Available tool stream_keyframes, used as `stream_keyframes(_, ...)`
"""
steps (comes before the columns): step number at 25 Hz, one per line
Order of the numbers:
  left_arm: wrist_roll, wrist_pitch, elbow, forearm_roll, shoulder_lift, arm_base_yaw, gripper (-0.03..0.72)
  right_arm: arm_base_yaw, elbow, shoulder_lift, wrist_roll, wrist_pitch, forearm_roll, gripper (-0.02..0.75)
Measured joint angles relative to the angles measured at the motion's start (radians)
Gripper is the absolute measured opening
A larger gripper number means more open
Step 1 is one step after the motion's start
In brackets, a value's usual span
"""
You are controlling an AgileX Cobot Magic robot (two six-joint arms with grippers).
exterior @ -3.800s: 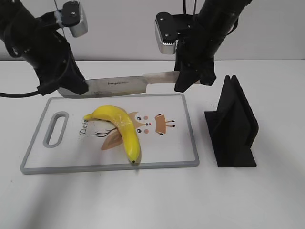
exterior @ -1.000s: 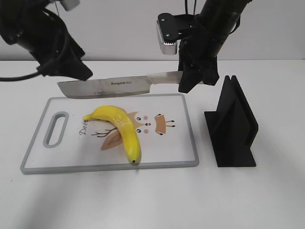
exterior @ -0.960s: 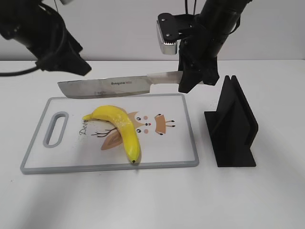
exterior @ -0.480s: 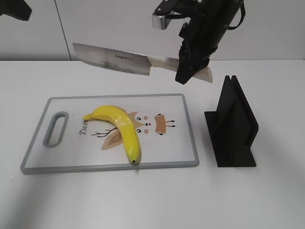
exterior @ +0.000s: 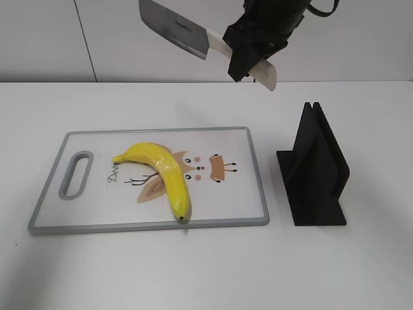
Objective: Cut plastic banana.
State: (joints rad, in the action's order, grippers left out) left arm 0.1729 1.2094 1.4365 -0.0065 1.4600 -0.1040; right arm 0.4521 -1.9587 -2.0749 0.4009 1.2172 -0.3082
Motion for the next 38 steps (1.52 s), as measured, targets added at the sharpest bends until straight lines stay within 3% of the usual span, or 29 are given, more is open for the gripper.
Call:
stream_keyframes(7, -0.042, 0.005, -0.051, -0.042, -0.066, 0.0, 0.587, 0.0, 0.06, 0.069, -0.181, 0.001, -0.011, 0.167)
stream_keyframes(17, -0.045, 0.008, -0.389, -0.041, -0.381, 0.0, 0.587, 0.002, 0.37, 0.295, -0.259, -0.008, -0.012, 0.167)
stream_keyframes(26, -0.046, -0.034, -0.669, -0.041, -0.73, 0.0, 0.587, 0.002, 0.703, 0.502, -0.316, -0.192, -0.013, 0.167)
stream_keyframes(38, -0.046, -0.039, -0.91, -0.04, -1.225, 0.0, 0.587, 0.002, 0.867, 0.698, -0.523, -0.255, 0.043, 0.167)
